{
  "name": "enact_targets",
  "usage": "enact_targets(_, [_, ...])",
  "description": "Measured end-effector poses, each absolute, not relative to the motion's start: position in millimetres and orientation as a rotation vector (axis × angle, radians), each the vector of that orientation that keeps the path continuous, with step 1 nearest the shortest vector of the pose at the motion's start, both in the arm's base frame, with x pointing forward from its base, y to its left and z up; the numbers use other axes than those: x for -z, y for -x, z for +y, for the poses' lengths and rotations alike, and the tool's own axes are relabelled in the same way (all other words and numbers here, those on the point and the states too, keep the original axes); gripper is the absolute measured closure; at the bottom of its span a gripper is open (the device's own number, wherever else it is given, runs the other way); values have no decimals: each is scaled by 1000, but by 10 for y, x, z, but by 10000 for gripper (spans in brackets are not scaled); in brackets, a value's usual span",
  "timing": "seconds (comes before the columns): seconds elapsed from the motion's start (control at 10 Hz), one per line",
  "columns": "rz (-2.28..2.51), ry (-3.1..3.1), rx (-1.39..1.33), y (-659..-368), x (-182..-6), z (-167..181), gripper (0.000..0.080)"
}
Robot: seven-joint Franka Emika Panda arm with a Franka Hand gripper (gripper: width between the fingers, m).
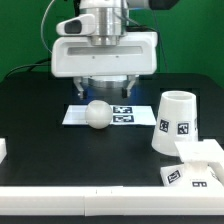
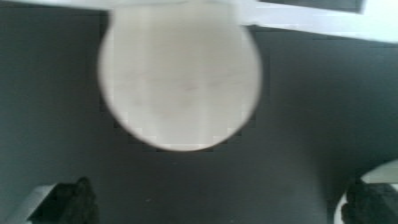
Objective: Assemble lamp
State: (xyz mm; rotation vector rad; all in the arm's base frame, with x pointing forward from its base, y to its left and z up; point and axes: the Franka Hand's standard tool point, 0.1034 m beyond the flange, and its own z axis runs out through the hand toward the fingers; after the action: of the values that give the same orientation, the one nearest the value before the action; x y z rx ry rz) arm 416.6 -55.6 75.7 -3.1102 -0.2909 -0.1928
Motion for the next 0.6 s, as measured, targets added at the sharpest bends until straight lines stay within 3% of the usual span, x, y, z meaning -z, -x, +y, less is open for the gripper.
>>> enact_targets(0.4, [-231, 3099, 135, -4148, -738, -538, 101])
enact_targets(0.6, [-202, 3085, -256, -4131, -753, -467, 101])
